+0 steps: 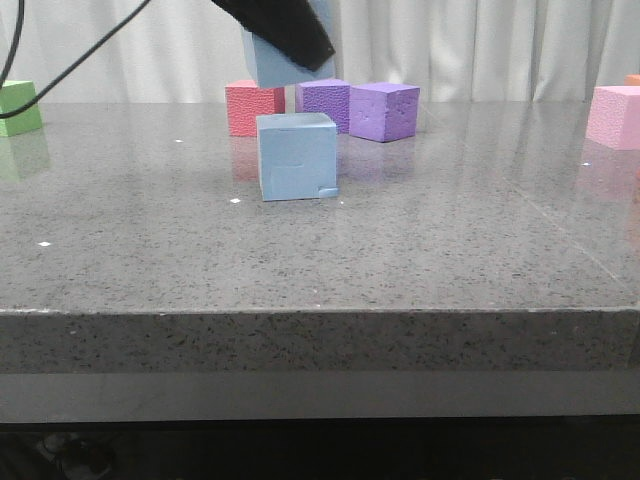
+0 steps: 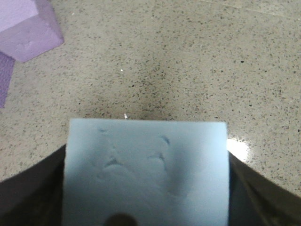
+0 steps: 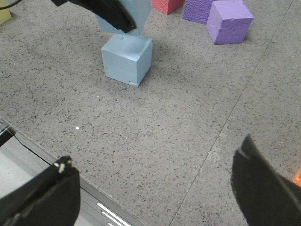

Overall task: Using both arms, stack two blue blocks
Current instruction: 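Lift the cube and carry it above the placed light-blue cube, then lower the cube onto the other cube and open the left gripper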

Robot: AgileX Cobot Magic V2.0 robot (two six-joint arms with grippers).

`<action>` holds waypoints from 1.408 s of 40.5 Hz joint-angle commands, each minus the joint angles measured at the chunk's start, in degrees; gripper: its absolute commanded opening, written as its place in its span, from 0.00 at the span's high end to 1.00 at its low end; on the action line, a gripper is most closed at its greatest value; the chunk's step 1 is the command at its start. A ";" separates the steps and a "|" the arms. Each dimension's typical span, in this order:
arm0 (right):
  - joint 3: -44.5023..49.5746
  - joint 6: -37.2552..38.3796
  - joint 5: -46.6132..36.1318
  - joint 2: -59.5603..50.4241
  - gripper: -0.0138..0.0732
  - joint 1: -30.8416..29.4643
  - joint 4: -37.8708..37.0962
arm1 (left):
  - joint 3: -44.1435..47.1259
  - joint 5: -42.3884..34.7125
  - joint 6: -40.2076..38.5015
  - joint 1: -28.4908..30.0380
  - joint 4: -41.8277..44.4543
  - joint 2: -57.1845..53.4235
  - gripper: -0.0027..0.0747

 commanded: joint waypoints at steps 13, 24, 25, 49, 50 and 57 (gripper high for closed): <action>-1.36 -0.50 -3.74 -0.33 0.09 -0.39 -0.31 | -1.88 0.68 4.04 -0.37 -2.81 -1.37 0.41; -1.36 -0.50 -3.74 -0.33 0.09 -0.39 -0.31 | -1.88 0.58 5.07 -0.37 -3.47 -1.37 0.30; -1.36 -0.50 -3.74 -0.33 0.09 -0.39 -0.31 | -1.88 0.58 5.04 -0.37 -3.47 -1.37 0.29; -1.36 -0.50 -3.74 -0.33 0.09 -0.39 -0.31 | -1.88 -0.20 2.38 -0.37 -4.08 -5.72 0.23; -1.36 -0.50 -3.74 -0.33 0.09 -0.39 -0.31 | -1.88 -0.20 2.04 -0.37 -4.08 -6.22 0.23; -1.36 -0.50 -3.74 -0.33 0.09 -0.39 -0.31 | -1.88 -0.20 -5.70 -0.37 -4.08 -9.86 0.23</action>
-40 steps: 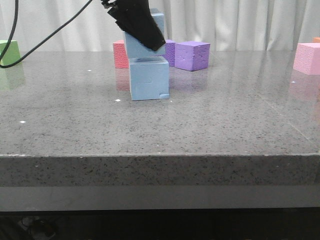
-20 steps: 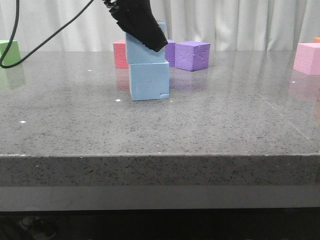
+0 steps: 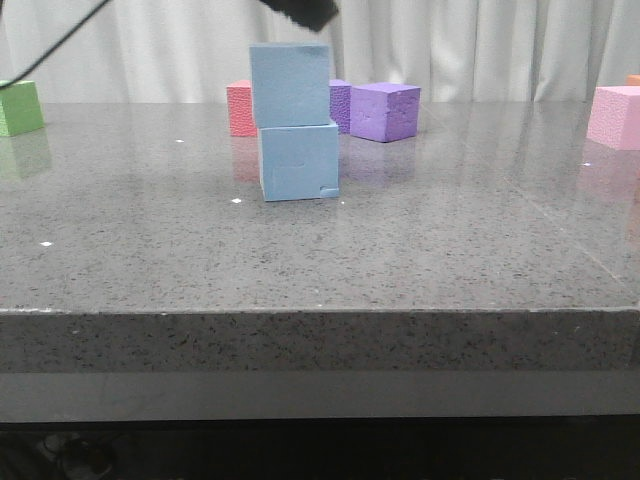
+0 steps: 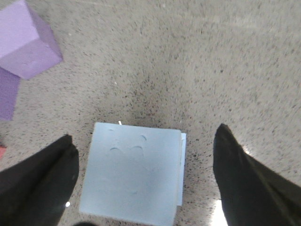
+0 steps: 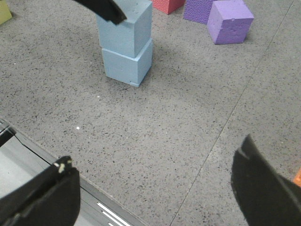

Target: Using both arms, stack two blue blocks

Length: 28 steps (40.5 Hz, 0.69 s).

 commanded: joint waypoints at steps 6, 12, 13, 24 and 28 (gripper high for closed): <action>-1.36 -0.50 -3.74 -0.33 0.09 -0.39 -0.31 | -1.88 -1.35 -17.24 -0.37 0.10 -7.56 0.23; -1.36 -0.50 -3.74 -0.33 0.09 -0.39 -0.31 | -1.88 -0.86 -31.02 -0.37 8.53 -9.39 0.23; -1.36 -0.50 -3.74 -0.33 0.09 -0.39 -0.31 | -1.88 -0.86 -32.96 -0.37 9.62 -9.53 0.23; -1.36 -0.50 -3.74 -0.33 0.09 -0.39 -0.31 | -0.95 -2.75 -48.32 -0.73 15.44 -14.56 0.23; -1.36 -0.50 -3.79 -0.33 0.09 -0.39 -0.31 | 2.89 -2.35 -49.61 -2.03 18.75 -18.18 0.23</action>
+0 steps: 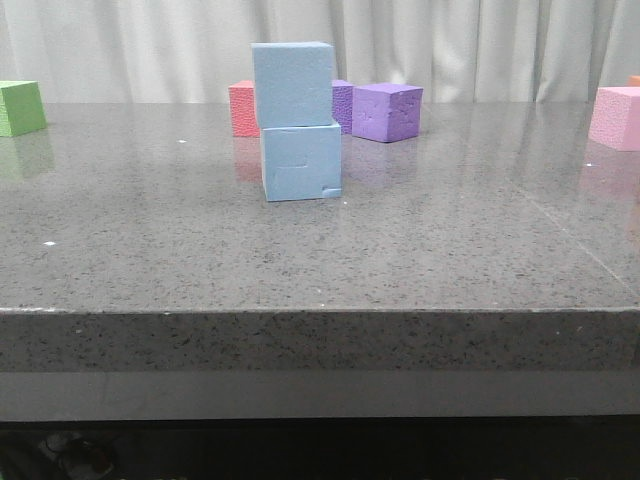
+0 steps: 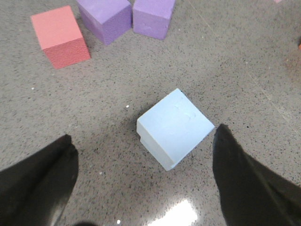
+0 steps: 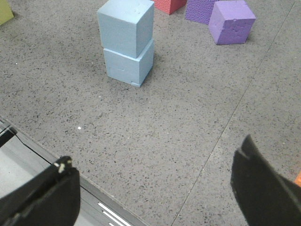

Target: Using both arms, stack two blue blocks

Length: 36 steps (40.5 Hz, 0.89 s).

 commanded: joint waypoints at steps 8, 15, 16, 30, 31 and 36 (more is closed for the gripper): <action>-1.36 -0.50 -3.32 -0.33 0.09 -0.39 0.00 | 14.99 -6.05 -3.26 -3.25 6.35 -16.28 0.23; -1.36 -0.50 -3.20 -0.33 0.09 -0.39 0.00 | 31.69 -13.37 -3.35 -3.25 6.35 -29.02 0.23; -1.36 -0.50 -3.39 -0.33 0.09 -0.39 0.00 | 33.69 -14.37 -3.35 -3.25 6.35 -30.59 0.23; -1.36 0.00 2.62 -0.56 0.09 -0.39 -0.31 | 59.31 -25.13 -3.51 -3.25 4.59 -50.94 0.23; -1.36 0.00 3.87 -0.63 0.09 -0.39 -0.31 | 59.95 -25.24 -3.51 -3.25 4.59 -51.81 0.23; -1.36 0.00 6.65 -1.28 0.09 -0.39 -0.31 | 64.15 -25.35 -3.51 -3.25 4.59 -56.08 0.23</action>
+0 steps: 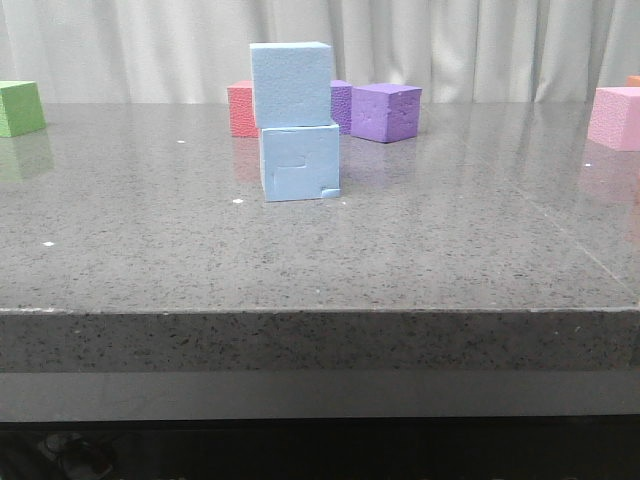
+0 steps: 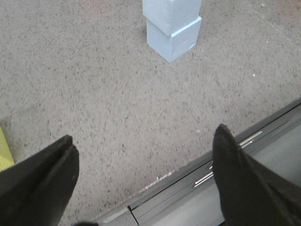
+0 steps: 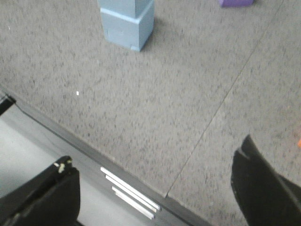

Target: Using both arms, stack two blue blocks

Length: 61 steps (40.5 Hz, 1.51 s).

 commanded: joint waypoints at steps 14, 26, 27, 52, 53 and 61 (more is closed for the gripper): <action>-1.00 0.00 -3.14 -1.58 0.50 -0.39 -0.31 | 3.06 -9.10 -0.09 -0.51 1.16 -4.20 0.59; -1.00 0.00 -4.19 -1.58 0.92 -0.39 -0.62 | 3.06 -10.33 -0.09 -0.51 1.57 -4.20 0.99; -1.00 0.00 -4.19 -1.58 0.92 -0.39 -0.63 | 3.06 -10.05 -0.09 -0.51 1.57 -4.20 0.99; -1.00 0.00 -3.91 -1.58 0.92 -0.39 -0.31 | 5.35 -10.84 -0.09 1.23 1.49 -8.00 0.99; -1.00 0.00 -3.80 -1.58 0.92 -0.39 -0.31 | 6.29 -11.02 -0.09 2.22 1.49 -9.01 0.99; -1.00 0.00 -3.80 -1.58 0.92 -0.39 -0.31 | 18.81 -21.85 -0.09 14.93 2.39 -20.92 0.99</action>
